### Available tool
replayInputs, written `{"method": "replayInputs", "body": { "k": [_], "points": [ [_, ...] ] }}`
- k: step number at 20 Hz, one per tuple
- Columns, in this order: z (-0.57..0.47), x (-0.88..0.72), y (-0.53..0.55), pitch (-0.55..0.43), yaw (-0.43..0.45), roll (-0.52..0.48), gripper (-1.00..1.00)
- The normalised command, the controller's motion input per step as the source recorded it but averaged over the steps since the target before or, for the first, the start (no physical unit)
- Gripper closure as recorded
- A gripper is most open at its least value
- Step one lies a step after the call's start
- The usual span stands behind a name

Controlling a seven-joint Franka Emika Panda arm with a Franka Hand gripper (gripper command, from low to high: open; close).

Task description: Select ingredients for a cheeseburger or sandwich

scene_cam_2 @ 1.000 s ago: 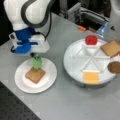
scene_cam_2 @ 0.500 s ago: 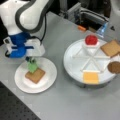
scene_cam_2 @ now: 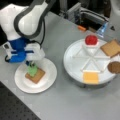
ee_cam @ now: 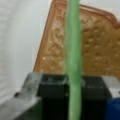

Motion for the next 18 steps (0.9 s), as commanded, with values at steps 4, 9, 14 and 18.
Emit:
{"method": "replayInputs", "body": {
  "k": [4,9,14,18],
  "points": [
    [0.05,0.29,-0.18,0.132,0.262,0.152,1.0],
    [0.02,0.27,-0.21,0.11,0.251,0.143,1.0],
    [-0.02,0.29,-0.22,0.087,0.245,0.14,1.0],
    [0.02,0.28,-0.22,0.077,0.235,0.14,1.0]
  ]
}}
